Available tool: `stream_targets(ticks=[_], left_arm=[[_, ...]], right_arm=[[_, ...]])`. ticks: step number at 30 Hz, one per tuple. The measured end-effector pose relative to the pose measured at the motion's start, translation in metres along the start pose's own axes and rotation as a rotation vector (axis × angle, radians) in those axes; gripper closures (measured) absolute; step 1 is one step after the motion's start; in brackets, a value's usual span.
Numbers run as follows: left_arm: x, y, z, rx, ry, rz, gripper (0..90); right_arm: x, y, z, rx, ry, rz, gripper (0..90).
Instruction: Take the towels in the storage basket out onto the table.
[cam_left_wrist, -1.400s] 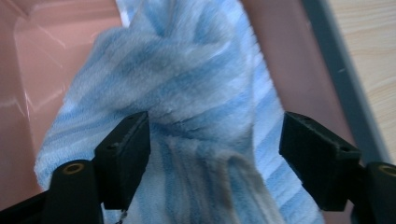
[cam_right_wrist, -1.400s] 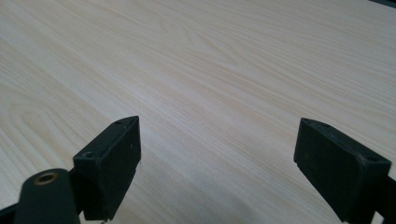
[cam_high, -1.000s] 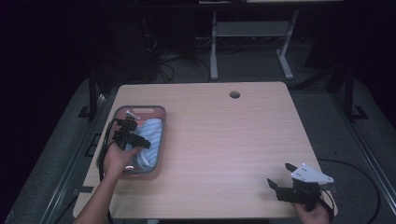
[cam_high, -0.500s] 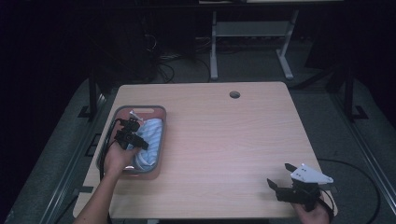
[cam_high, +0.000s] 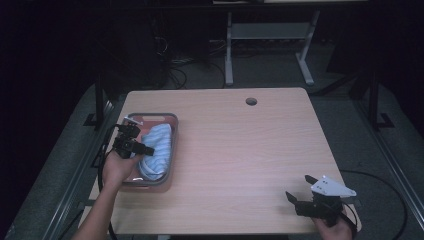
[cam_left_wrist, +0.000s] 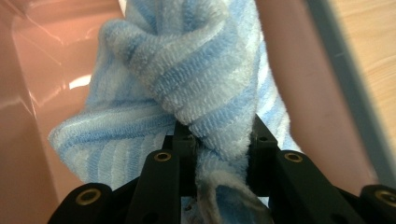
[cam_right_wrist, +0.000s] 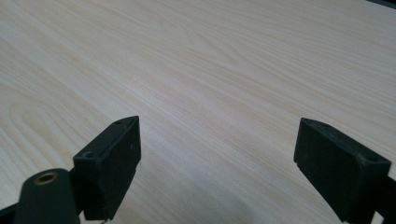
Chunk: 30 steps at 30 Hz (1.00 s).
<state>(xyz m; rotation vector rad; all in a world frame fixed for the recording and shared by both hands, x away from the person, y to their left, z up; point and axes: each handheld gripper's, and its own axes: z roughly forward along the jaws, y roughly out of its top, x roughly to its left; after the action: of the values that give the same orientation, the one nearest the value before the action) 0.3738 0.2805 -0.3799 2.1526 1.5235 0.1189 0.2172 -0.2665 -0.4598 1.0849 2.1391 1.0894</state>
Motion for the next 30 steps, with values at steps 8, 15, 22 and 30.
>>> stream_targets(ticks=[8, 15, 22, 30], left_arm=[[0.001, -0.006, -0.020, -0.076, -0.034, 0.002, 70.7], [0.003, -0.007, -0.031, -0.138, -0.074, -0.014, 70.7], [0.003, -0.007, -0.042, -0.181, -0.115, -0.015, 70.7], [0.005, -0.004, -0.056, -0.202, -0.120, -0.014, 70.7]], right_arm=[[0.002, 0.001, 0.000, 0.000, -0.005, 0.005, 14.4], [0.000, 0.001, -0.001, -0.003, -0.007, 0.015, 14.4], [-0.002, -0.001, -0.001, 0.001, -0.012, 0.008, 14.4], [-0.002, -0.001, -0.001, -0.001, -0.016, 0.017, 14.4]])
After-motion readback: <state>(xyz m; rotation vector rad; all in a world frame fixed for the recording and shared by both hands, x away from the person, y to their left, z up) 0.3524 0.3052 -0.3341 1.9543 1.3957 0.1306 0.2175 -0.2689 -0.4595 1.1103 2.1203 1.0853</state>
